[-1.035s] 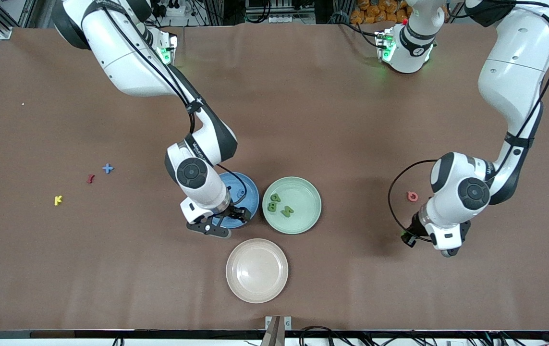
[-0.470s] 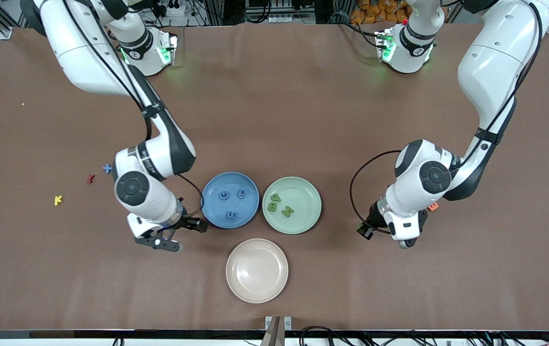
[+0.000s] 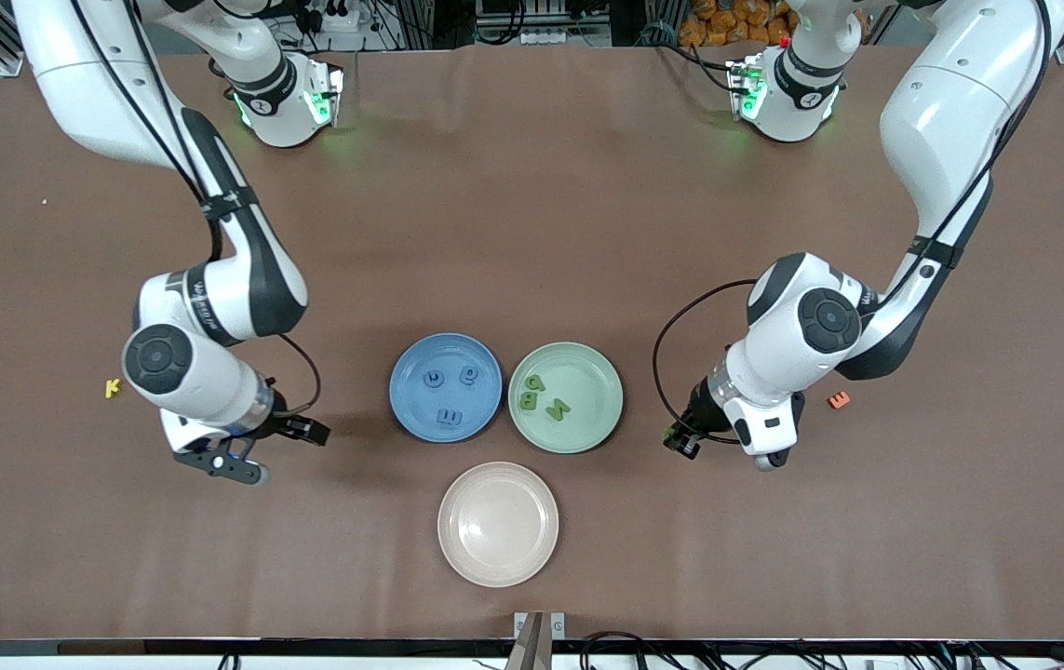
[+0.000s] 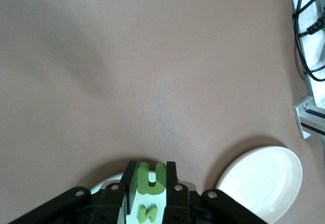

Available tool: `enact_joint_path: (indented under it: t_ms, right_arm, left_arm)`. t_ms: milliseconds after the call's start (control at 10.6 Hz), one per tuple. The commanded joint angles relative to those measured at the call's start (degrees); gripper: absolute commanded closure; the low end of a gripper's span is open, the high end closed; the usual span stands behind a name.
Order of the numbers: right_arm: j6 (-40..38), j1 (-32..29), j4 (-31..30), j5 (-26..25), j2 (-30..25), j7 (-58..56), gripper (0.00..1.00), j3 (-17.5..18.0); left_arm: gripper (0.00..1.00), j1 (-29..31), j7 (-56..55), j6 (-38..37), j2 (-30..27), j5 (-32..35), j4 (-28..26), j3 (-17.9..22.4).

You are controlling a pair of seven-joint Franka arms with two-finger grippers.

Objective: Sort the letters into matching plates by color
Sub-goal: 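Drop the blue E on the blue plate while the left gripper carries B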

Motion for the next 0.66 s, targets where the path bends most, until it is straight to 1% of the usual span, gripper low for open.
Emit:
enact_joint_path:
  t_ms: [0, 282, 565]
  right_arm:
    - [0.6, -4.0, -9.6, -1.0, -7.4, -8.2, 0.00, -1.0]
    - [0.6, -8.3, -16.2, -1.0, -12.5, -15.1, 0.00, -1.1]
    - [0.9, -11.8, -22.0, -1.1, -17.2, -18.6, 0.00, -1.1]
  left_arm:
    - [1.00, 1.1, -5.6, -0.2, -1.3, 0.9, -0.2, -3.7]
    - [1.00, 1.1, -8.6, -0.2, -1.7, 1.0, -0.2, -6.2]
    - [1.00, 0.3, -10.7, -0.2, -1.7, 1.0, -0.3, -7.0]
